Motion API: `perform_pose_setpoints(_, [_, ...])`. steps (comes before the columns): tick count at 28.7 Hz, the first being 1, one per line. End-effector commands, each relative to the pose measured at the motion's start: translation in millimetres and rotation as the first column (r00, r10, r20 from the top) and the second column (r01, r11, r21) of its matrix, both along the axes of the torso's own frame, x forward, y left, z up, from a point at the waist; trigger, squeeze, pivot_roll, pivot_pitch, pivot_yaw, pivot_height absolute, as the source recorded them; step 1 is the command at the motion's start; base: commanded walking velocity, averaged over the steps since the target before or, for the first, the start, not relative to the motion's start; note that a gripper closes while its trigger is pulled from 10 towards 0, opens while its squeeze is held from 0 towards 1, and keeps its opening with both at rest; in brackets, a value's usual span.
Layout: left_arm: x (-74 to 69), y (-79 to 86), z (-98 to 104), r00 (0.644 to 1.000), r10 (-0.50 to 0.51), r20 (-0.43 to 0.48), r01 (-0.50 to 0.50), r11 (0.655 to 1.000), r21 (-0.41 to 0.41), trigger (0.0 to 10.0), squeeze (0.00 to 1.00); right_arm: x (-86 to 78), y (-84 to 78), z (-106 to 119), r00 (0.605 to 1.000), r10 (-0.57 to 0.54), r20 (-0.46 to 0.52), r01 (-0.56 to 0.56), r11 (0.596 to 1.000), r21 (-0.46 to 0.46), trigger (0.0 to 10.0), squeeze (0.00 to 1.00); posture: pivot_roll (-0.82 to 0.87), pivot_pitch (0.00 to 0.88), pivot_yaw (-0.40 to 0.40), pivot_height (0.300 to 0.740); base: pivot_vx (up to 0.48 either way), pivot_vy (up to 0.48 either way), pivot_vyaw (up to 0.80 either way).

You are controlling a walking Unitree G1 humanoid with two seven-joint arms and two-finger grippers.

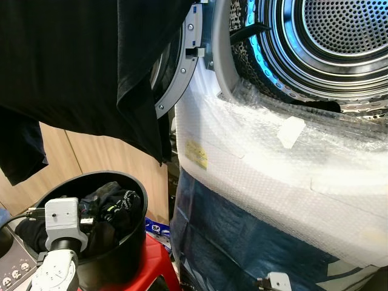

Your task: Clothes washing

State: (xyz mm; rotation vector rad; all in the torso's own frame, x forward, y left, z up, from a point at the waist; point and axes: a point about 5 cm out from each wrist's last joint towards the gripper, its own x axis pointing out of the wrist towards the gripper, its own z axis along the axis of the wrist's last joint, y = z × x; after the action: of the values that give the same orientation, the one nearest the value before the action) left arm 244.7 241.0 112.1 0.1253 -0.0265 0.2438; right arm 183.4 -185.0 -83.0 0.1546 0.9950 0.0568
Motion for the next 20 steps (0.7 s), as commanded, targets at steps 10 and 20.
perform_pose_setpoints(10, [5.7, -3.6, 12, 0.999, 0.023, 0.05, -0.016, 0.991, -0.132, 10.0, 1.0, -9.1, -23.7, -3, 0.995, 0.011, -0.1, -0.036, 0.967, -0.252, 10.0, 0.0, 0.15, 0.0, -0.017, 0.74, 0.0, 0.0, 0.0])
perform_pose_setpoints(20, [-3.9, 17.5, 19, 0.997, 0.082, 0.015, -0.077, 0.977, -0.197, 10.0, 1.0, -0.6, -15.8, -1, 0.998, -0.027, -0.063, 0.011, 0.971, -0.238, 10.0, 0.0, 0.13, 0.0, 0.02, 0.74, 0.0, 0.0, 0.0])
